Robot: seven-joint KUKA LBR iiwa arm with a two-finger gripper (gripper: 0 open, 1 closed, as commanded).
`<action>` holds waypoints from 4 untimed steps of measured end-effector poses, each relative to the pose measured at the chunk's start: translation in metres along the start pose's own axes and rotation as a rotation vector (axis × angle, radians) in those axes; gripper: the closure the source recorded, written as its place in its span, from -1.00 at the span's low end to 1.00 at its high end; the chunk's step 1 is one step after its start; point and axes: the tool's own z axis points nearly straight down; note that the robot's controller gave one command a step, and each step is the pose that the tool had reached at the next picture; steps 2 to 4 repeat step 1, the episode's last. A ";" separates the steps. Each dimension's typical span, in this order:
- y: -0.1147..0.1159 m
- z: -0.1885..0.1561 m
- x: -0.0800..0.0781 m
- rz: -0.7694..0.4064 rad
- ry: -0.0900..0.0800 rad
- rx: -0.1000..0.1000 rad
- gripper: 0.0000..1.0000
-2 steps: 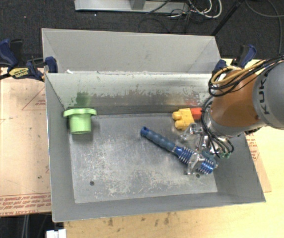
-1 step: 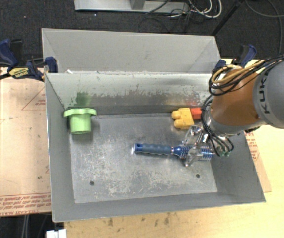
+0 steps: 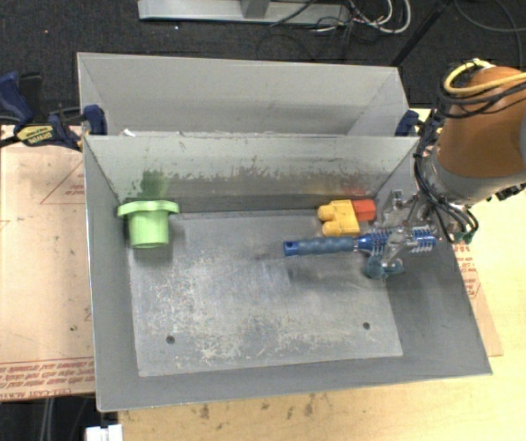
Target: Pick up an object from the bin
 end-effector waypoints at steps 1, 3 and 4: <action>-0.006 -0.113 -0.002 0.009 0.002 -0.002 1.00; -0.006 -0.113 -0.002 0.009 0.002 -0.002 1.00; -0.006 -0.113 -0.002 0.009 0.002 -0.002 1.00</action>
Offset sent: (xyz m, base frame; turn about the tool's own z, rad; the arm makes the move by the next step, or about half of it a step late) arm -0.0018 -0.0056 0.1085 0.0077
